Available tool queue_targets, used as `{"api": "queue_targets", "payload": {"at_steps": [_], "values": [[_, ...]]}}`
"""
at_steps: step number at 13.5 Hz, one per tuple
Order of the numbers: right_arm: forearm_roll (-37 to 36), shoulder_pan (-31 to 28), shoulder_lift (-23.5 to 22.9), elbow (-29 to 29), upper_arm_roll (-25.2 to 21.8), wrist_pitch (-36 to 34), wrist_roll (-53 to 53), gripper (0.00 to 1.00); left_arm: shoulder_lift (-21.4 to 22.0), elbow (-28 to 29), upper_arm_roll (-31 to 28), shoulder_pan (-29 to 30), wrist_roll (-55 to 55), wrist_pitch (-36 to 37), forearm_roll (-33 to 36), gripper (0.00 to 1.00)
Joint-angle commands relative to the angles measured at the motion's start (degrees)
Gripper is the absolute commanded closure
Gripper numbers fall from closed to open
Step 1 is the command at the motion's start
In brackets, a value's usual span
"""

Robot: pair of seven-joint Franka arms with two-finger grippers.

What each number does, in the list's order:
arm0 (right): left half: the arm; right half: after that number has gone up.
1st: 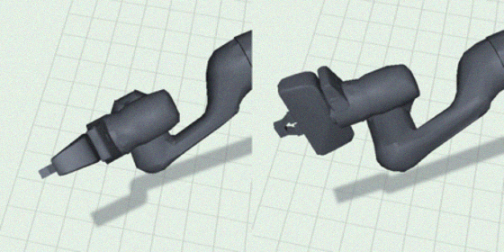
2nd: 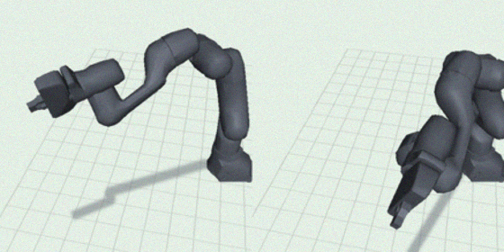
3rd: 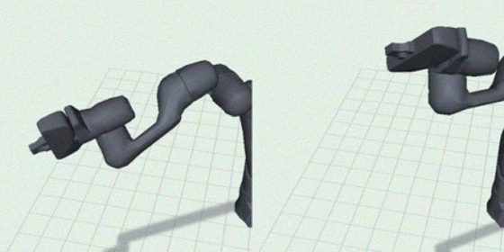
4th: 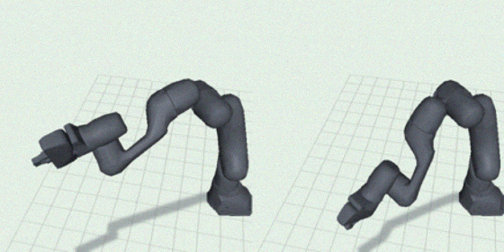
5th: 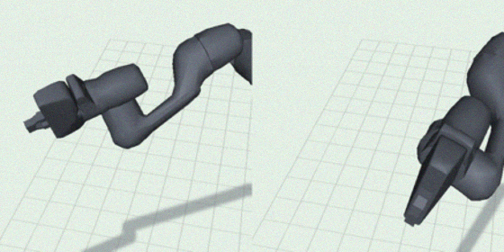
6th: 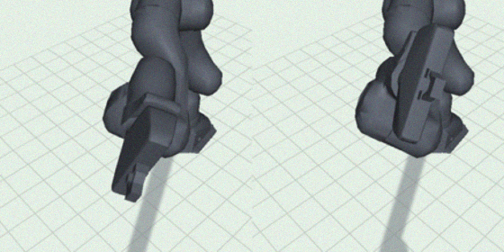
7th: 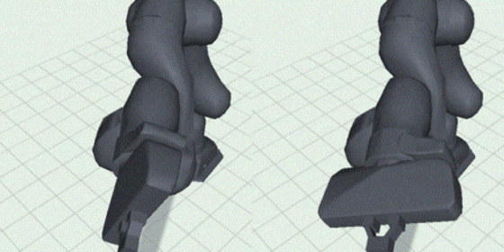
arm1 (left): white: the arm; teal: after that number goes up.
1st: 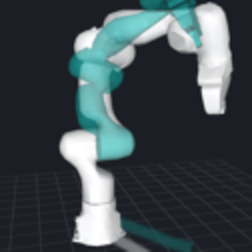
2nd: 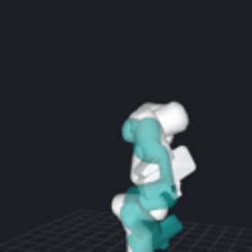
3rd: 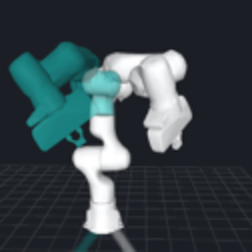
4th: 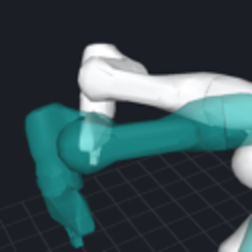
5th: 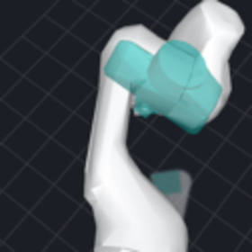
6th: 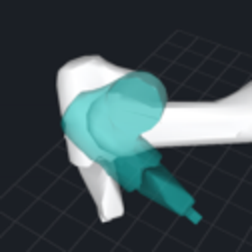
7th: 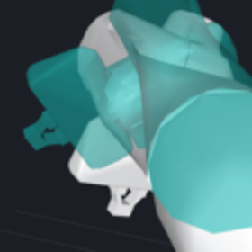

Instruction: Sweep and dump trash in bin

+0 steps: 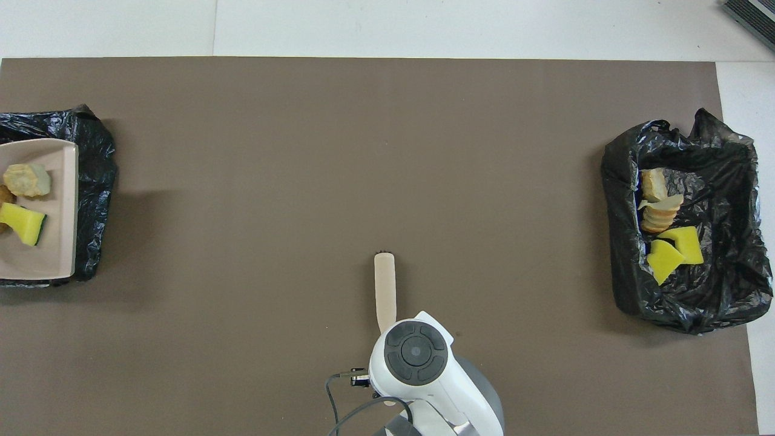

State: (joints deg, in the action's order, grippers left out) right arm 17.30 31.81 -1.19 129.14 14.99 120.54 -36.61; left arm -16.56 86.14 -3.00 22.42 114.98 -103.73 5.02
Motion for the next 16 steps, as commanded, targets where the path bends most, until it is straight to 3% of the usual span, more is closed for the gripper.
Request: {"api": "queue_targets", "payload": {"at_steps": [1,4,9,16], "values": [[1.16,-0.26,-0.92,-0.47,-0.22,1.11,1.54,0.00,-3.91,-6.50,0.80,0.70,0.86,-1.12,5.94,1.00],[0.11,-3.15,-1.80,-3.71,-0.57,1.02,1.81,0.00,-4.70,-6.42,0.89,-1.15,0.33,-4.55,15.52,1.00],[-7.53,-11.84,-2.06,-8.02,-0.66,0.84,5.14,0.00,-4.53,-3.35,0.89,-3.08,-6.07,-12.98,31.52,1.00],[-17.82,-19.50,-1.98,-15.66,-0.66,-2.58,7.69,0.00,0.48,4.21,0.80,-4.49,-17.42,-13.34,46.63,1.00]]}}
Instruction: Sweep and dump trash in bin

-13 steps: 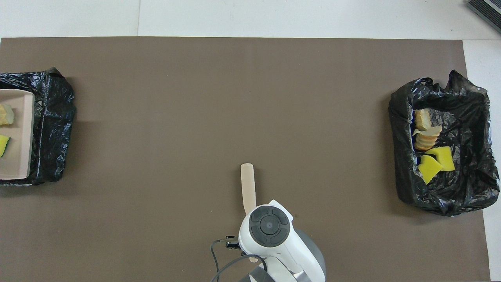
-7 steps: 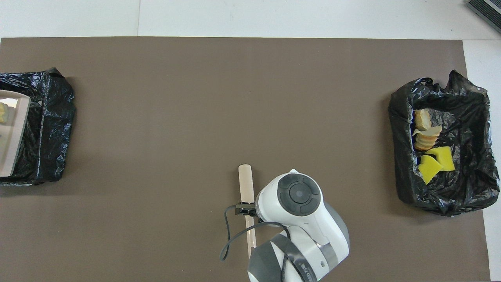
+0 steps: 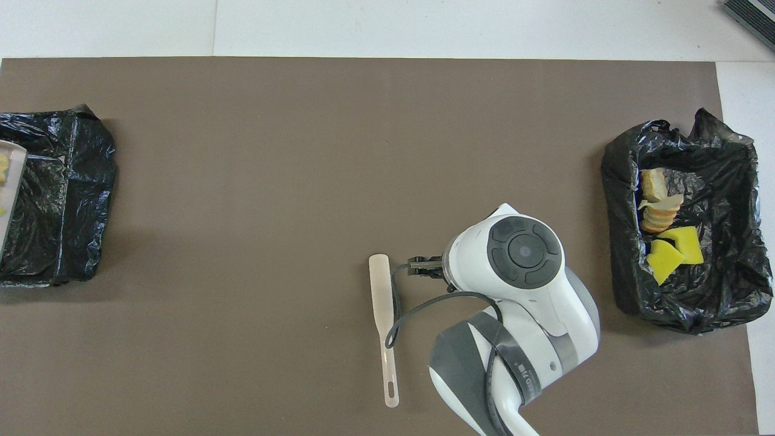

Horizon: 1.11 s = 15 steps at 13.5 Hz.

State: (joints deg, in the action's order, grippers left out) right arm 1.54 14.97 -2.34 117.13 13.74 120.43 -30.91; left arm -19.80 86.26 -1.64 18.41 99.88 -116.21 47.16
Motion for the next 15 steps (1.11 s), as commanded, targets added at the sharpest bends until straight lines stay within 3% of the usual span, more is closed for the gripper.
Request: {"api": "queue_targets", "payload": {"at_steps": [1,4,7,8,11,13,15], "values": [[-2.24,-3.88,-0.91,-5.05,0.58,-3.27,3.56,0.00,3.89,4.10,-0.56,-0.65,-2.40,-0.86,7.39,1.00],[-4.35,-8.54,-1.00,-9.10,0.85,-6.08,7.96,0.00,6.16,3.92,-0.56,-0.65,-3.19,-1.48,8.21,1.00],[-4.36,-13.89,-0.82,-14.36,0.32,-11.86,17.26,0.00,7.40,4.44,-0.56,-1.53,-8.97,-0.69,14.95,1.00],[-4.27,-14.00,-0.30,-16.21,-2.03,-14.93,20.42,0.00,7.49,4.62,-0.56,-1.53,-9.43,-0.43,16.02,1.00],[-3.22,-8.92,2.24,-21.75,-16.16,-24.26,28.52,0.00,8.37,5.41,-0.56,-2.67,-12.15,0.97,20.66,1.00],[-3.47,-8.98,3.57,-24.83,-19.19,-29.44,28.63,0.00,8.72,5.41,-0.56,-5.04,-12.42,3.95,24.54,1.00],[-4.09,-9.34,6.54,-22.66,-19.19,-30.52,28.80,0.00,9.16,5.41,-0.56,-9.07,-16.01,9.65,26.05,1.00]]}}
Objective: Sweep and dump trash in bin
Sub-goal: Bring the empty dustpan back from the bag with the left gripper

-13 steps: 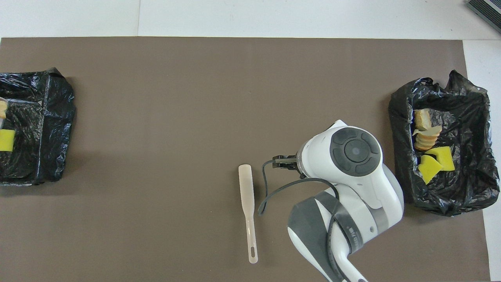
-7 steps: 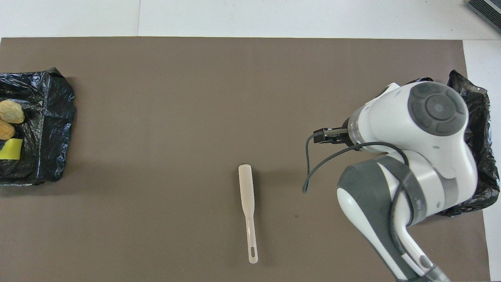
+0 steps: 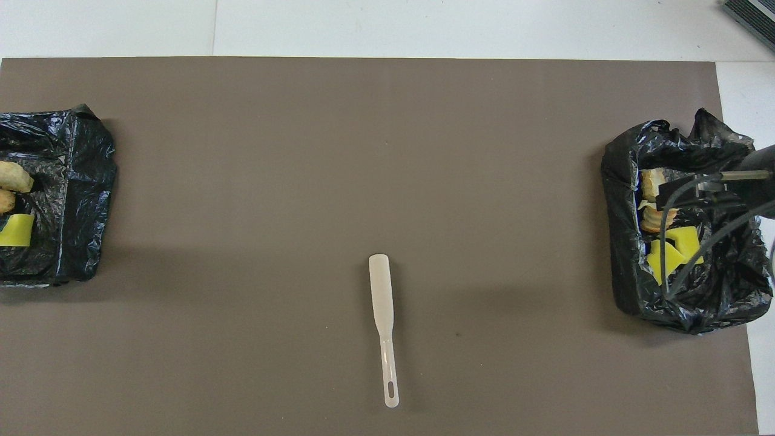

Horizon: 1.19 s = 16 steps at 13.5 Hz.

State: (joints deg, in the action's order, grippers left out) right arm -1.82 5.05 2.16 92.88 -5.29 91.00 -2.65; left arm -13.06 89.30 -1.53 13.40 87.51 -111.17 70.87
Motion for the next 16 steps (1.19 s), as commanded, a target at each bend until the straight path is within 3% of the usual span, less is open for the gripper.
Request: {"api": "queue_targets", "payload": {"at_steps": [1,3,6,10,16], "values": [[-0.56,0.58,2.67,2.65,-0.33,-0.83,0.63,0.00,2.42,2.28,-0.67,-5.82,-4.53,6.83,2.43,1.00],[0.05,0.49,2.76,2.57,-0.77,-1.17,0.45,0.00,2.68,1.67,-0.15,-10.47,-4.89,11.66,0.69,1.00],[0.15,0.75,2.67,2.57,-0.60,-0.74,0.28,0.00,4.09,1.58,-0.05,-15.67,-8.48,17.12,-10.27,1.00],[1.29,1.55,2.67,2.57,-0.07,-0.47,0.45,0.00,4.53,1.84,0.03,-19.89,-22.79,20.91,-28.46,1.00],[1.29,1.02,2.67,2.57,-0.16,-0.82,0.19,0.00,4.53,3.25,0.04,-23.05,-50.12,23.19,-49.92,1.00]]}}
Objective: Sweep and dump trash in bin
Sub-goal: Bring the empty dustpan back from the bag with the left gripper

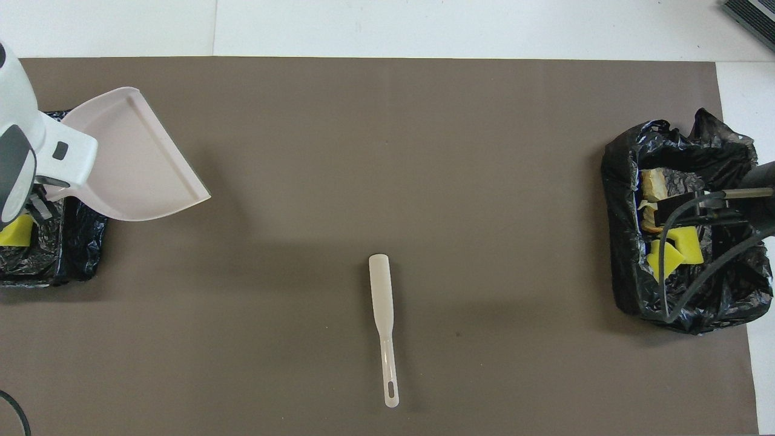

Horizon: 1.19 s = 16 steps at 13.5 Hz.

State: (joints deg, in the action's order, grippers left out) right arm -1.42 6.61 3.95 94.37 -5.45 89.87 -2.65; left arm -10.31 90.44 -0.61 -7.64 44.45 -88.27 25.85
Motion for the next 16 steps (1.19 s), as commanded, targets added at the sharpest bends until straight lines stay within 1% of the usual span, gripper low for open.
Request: {"api": "queue_targets", "payload": {"at_steps": [1,3,4,5,6,7,9,11,13,14,16], "values": [[0.89,-0.63,0.88,1.07,0.00,-0.13,0.19,0.00,1.70,2.72,-0.80,-3.24,-11.27,-0.05,-6.50,1.00],[0.89,-0.72,0.88,1.07,0.00,0.30,0.19,0.00,1.35,2.90,-0.80,-4.40,-20.68,-0.93,-12.98,1.00],[0.89,-0.72,0.88,1.07,0.00,0.21,0.19,0.00,1.17,2.99,-0.88,-4.40,-22.89,-1.89,-18.67,1.00],[0.89,-0.72,0.88,1.07,0.00,0.21,0.19,0.00,0.99,3.34,-0.88,-4.48,-25.79,-2.69,-21.51,1.00],[0.89,-0.72,0.88,1.07,0.00,0.21,0.19,0.00,0.64,3.43,-0.80,-5.53,-30.60,-3.56,-22.50,1.00],[0.89,-0.72,0.80,1.07,0.00,0.21,0.19,0.00,-0.23,3.52,-0.80,-8.24,-37.09,-4.97,-23.73,1.00],[0.89,-0.72,0.88,1.07,0.00,0.21,0.19,0.00,-2.25,3.43,-0.80,-10.80,-48.44,-8.56,-28.98,1.00],[0.89,-0.72,0.88,1.07,0.00,0.21,0.19,0.00,-4.45,3.43,-0.80,-15.01,-58.82,-12.34,-30.68,1.00],[0.89,-0.72,0.88,1.07,0.00,0.21,0.19,0.00,-6.73,2.82,-0.88,-18.27,-61.93,-15.52,-33.13,1.00],[0.89,-0.72,0.88,1.07,0.00,0.21,0.19,0.00,-8.74,2.64,-0.88,-20.29,-64.72,-17.44,-34.54,1.00],[0.89,-0.72,0.88,1.07,0.00,0.21,0.19,0.00,-11.21,2.20,-0.88,-23.02,-70.70,-22.62,-35.34,1.00]]}}
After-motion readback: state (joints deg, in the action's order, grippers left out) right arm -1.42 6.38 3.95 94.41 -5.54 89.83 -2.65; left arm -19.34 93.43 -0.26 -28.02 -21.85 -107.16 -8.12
